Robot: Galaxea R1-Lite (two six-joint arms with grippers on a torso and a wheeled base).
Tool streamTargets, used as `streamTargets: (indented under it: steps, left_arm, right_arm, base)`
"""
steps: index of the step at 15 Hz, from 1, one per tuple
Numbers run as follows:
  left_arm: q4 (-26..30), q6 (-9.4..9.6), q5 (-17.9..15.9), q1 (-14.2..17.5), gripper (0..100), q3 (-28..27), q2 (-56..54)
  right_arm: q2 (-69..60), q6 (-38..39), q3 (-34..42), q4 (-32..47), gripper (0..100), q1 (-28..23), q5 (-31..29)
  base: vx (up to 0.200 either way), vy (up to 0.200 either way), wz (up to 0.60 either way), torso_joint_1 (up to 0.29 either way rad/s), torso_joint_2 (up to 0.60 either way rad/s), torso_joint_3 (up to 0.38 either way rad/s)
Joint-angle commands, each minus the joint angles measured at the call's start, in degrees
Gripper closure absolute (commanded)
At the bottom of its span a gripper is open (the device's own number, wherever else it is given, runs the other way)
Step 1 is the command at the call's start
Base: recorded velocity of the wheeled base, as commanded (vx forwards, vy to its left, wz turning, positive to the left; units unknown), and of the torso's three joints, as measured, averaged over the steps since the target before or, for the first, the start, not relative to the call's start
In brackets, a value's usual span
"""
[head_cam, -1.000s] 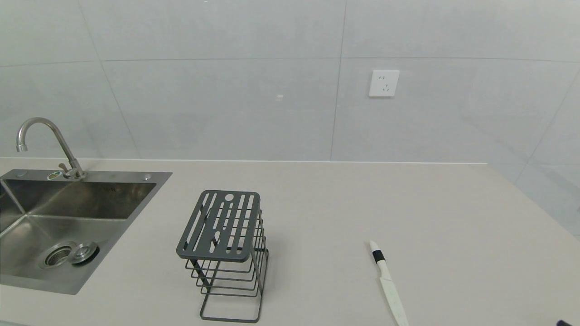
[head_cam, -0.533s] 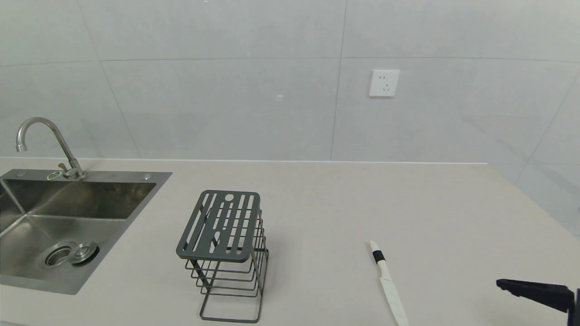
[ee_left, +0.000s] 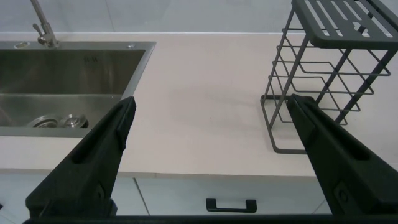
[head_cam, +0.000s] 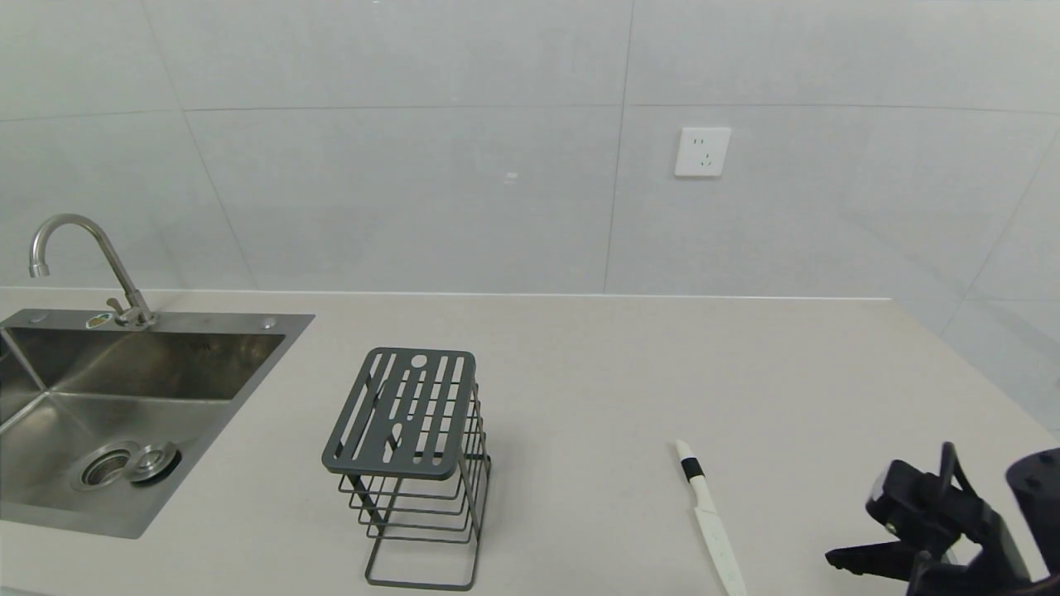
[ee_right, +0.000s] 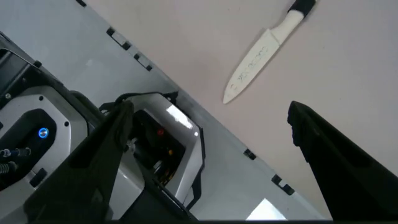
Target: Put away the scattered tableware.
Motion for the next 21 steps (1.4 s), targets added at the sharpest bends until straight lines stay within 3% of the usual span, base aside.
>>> streamTargets:
  steps: [1,3,8,14,21]
  left_arm:
    - [-0.02,0.02,0.03,0.01,0,0.0,0.02]
    - [-0.02,0.02,0.03,0.01,0,0.0,0.02]
    - [-0.11,-0.07,0.12,0.01,0,0.0,0.02]
    - [-0.11,-0.16,0.12,0.01,0,0.0,0.11]
    - [-0.11,-0.16,0.12,0.01,0,0.0,0.11]
  right_arm:
    - [7.3,1.29,-3.06,-0.02,0,1.37,-1.35]
    - [10.56,4.27,-4.12,-0.02,0,1.37,-6.98]
    - [19.78,7.0,-6.93,-3.8,0,0.93,-12.25]
    - [34.29,7.97,-8.69,-19.18,0,0.93,-13.92]
    - [37.71,11.83,-9.83,-19.44,0,1.28,-16.64]
  base:
    - [0.0,0.0,0.0,0.0,0.0,0.0]
    - [0.0,0.0,0.0,0.0,0.0,0.0]
    - [0.0,0.0,0.0,0.0,0.0,0.0]
    - [0.0,0.0,0.0,0.0,0.0,0.0]
    - [0.0,0.0,0.0,0.0,0.0,0.0]
